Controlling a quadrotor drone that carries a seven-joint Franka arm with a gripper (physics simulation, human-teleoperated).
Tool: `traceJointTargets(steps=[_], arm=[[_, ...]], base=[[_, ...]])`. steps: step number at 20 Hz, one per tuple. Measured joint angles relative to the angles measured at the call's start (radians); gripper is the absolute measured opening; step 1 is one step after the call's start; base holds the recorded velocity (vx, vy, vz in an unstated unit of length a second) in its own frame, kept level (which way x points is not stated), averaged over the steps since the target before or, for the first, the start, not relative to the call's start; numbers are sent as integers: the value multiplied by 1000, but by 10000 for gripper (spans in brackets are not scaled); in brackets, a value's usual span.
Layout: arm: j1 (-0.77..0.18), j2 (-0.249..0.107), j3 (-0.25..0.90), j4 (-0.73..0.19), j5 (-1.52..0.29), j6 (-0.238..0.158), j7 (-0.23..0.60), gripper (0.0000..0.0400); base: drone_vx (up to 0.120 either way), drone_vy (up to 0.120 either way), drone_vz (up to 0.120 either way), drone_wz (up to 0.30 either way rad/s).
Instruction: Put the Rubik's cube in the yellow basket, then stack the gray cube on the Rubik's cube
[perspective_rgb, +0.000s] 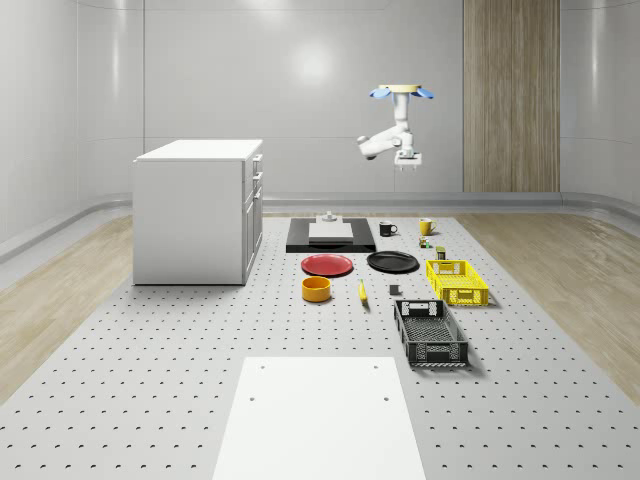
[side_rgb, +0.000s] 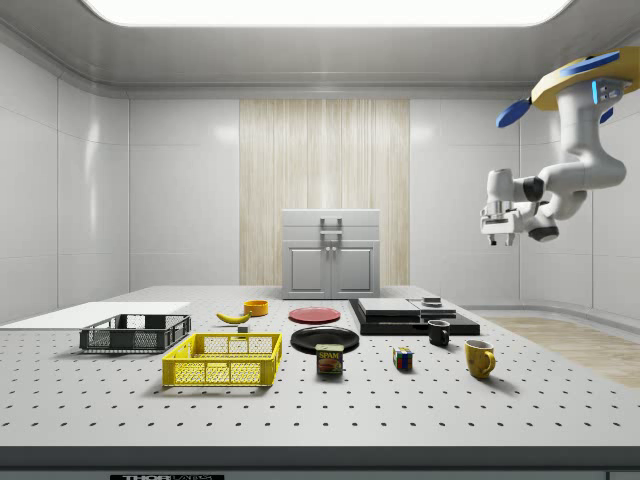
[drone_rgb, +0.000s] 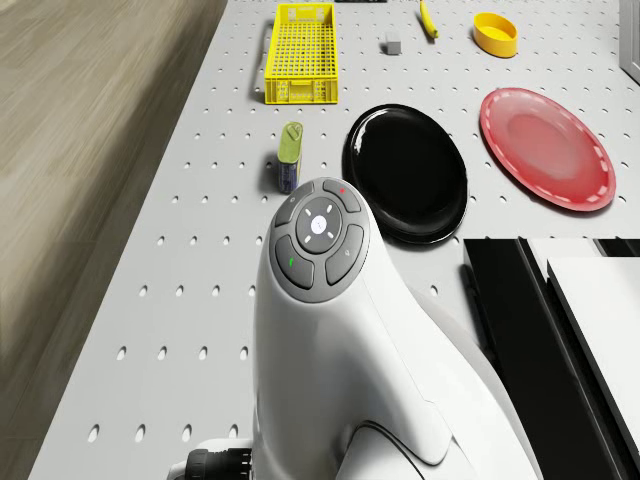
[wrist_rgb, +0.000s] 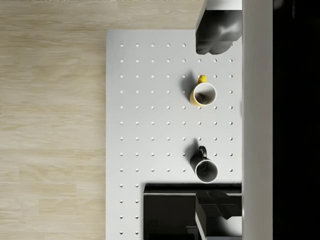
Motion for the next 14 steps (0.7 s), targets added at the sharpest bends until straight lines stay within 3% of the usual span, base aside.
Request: traceJointTargets(steps=[9,14], arm=[[-16,-44,14,3,23,40,15,400],[-23,-67,21,5,35,61,22,400]], base=[[120,120,0,0],[120,32,-24,0]])
